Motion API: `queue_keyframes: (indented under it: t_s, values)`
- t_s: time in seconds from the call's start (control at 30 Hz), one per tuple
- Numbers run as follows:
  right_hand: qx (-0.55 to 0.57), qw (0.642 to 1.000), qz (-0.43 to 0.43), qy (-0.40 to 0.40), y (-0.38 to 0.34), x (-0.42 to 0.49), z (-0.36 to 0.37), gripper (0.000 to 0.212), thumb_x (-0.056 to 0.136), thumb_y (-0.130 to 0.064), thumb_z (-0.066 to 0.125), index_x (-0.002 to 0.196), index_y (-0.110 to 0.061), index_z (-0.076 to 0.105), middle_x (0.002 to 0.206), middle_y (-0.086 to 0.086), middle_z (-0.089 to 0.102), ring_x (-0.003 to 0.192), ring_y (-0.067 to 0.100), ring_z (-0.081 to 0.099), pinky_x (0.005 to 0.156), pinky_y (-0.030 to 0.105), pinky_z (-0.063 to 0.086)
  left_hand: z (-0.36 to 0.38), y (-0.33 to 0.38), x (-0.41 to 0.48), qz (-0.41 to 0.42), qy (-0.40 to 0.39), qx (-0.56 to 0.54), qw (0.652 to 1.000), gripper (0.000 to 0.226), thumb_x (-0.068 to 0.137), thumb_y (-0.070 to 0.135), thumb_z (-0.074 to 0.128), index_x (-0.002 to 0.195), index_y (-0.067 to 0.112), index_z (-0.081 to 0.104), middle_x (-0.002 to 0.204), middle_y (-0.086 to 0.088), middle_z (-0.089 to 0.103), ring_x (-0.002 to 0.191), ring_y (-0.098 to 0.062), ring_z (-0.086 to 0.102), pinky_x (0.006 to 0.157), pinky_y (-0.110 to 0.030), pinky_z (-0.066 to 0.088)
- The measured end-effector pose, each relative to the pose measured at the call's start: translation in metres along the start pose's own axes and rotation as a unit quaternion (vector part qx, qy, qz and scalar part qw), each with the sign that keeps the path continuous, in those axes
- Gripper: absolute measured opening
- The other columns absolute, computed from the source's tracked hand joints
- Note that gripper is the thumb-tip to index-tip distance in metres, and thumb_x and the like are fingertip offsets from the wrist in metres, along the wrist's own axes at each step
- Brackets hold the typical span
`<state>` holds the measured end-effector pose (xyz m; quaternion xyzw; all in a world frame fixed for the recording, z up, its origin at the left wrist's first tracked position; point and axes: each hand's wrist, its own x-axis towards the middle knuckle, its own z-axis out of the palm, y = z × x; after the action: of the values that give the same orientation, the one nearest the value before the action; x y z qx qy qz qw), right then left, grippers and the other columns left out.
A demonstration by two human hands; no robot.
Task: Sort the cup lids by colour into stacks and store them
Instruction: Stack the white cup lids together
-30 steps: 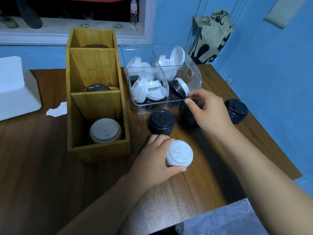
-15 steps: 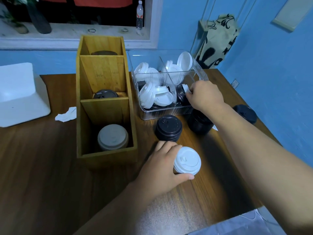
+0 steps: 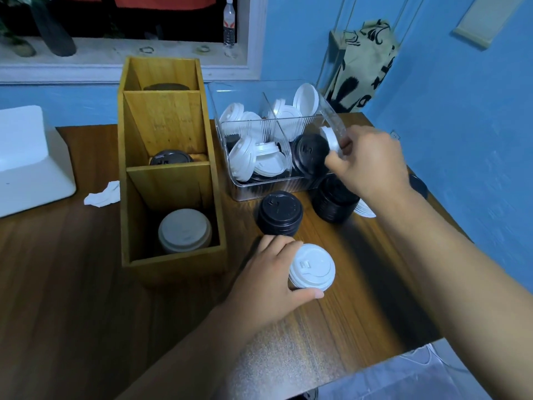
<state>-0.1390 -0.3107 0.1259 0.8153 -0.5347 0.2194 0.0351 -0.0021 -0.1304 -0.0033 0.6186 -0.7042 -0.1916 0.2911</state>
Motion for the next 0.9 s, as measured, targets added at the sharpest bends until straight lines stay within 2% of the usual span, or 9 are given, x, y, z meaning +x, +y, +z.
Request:
queue_keyframes:
  t_s: [0.07,0.17,0.3,0.4,0.5,0.63,0.77,0.9]
  values:
    - [0.017,1.000,-0.004,0.015,0.010,-0.037,-0.012,0.019,0.083,-0.036,0.065,0.090,-0.019,0.063,0.088,-0.002,0.064,0.076,0.024,0.059,0.066,0.035,0.048,0.000,0.000,0.000,-0.001,0.002,0.000,1.000,0.084,0.071,0.074,0.070,0.140,0.033,0.049,0.134,0.024,0.042,0.131,0.000,0.030,0.109,-0.023,0.035]
    - [0.028,0.999,0.014,0.044,0.030,-0.088,-0.019,0.015,0.086,-0.031,0.069,0.094,-0.018,0.067,0.091,-0.005,0.064,0.075,0.018,0.058,0.063,0.030,0.039,0.001,0.000,0.000,-0.005,0.001,0.005,1.000,0.086,0.071,0.074,0.071,0.142,0.032,0.048,0.135,0.024,0.042,0.131,0.000,0.030,0.109,-0.023,0.035]
    - [0.050,0.997,0.009,0.051,0.044,-0.117,-0.018,0.017,0.084,-0.031,0.072,0.094,-0.018,0.067,0.089,-0.007,0.061,0.064,0.015,0.057,0.061,0.033,0.050,0.002,0.000,0.001,-0.011,0.001,0.009,1.000,0.086,0.069,0.073,0.072,0.141,0.031,0.050,0.133,0.023,0.044,0.128,0.000,0.032,0.107,-0.024,0.037]
    - [0.051,0.996,-0.013,0.071,0.049,-0.139,-0.019,0.017,0.083,-0.028,0.074,0.093,-0.016,0.068,0.086,-0.006,0.061,0.059,0.016,0.056,0.055,0.025,0.040,0.001,0.002,0.001,-0.015,-0.001,0.012,1.000,0.086,0.069,0.071,0.075,0.141,0.030,0.049,0.133,0.021,0.045,0.128,-0.001,0.033,0.107,-0.024,0.036]
    - [0.023,0.994,-0.044,0.099,0.061,-0.166,-0.013,0.014,0.084,-0.025,0.074,0.090,-0.014,0.067,0.079,-0.008,0.054,0.056,0.019,0.055,0.054,0.023,0.036,0.002,0.002,0.001,-0.018,0.001,0.015,1.000,0.086,0.068,0.070,0.077,0.140,0.030,0.050,0.132,0.021,0.045,0.126,-0.001,0.034,0.103,-0.021,0.033]
    - [-0.032,0.994,-0.076,0.078,0.085,-0.196,-0.001,0.020,0.085,-0.033,0.065,0.090,-0.014,0.068,0.077,-0.003,0.057,0.055,0.023,0.058,0.045,0.023,0.038,0.002,0.003,0.001,-0.020,0.003,0.019,1.000,0.084,0.067,0.068,0.079,0.137,0.032,0.052,0.129,0.021,0.046,0.123,-0.001,0.035,0.101,-0.021,0.035]
    - [-0.072,0.993,-0.062,0.062,0.098,-0.206,0.002,0.019,0.082,-0.033,0.067,0.089,-0.016,0.069,0.076,-0.002,0.057,0.058,0.023,0.060,0.044,0.021,0.032,0.002,0.004,0.001,-0.024,0.002,0.023,0.999,0.086,0.067,0.066,0.081,0.139,0.029,0.051,0.130,0.019,0.047,0.122,-0.001,0.035,0.099,-0.021,0.035]
    - [-0.079,0.995,-0.021,0.065,0.110,-0.206,-0.003,0.018,0.081,-0.034,0.068,0.089,-0.017,0.069,0.078,-0.003,0.059,0.062,0.023,0.062,0.045,0.022,0.035,0.002,0.005,0.001,-0.026,0.000,0.022,0.999,0.087,0.067,0.066,0.081,0.140,0.029,0.050,0.132,0.018,0.048,0.124,-0.001,0.035,0.101,-0.022,0.036]
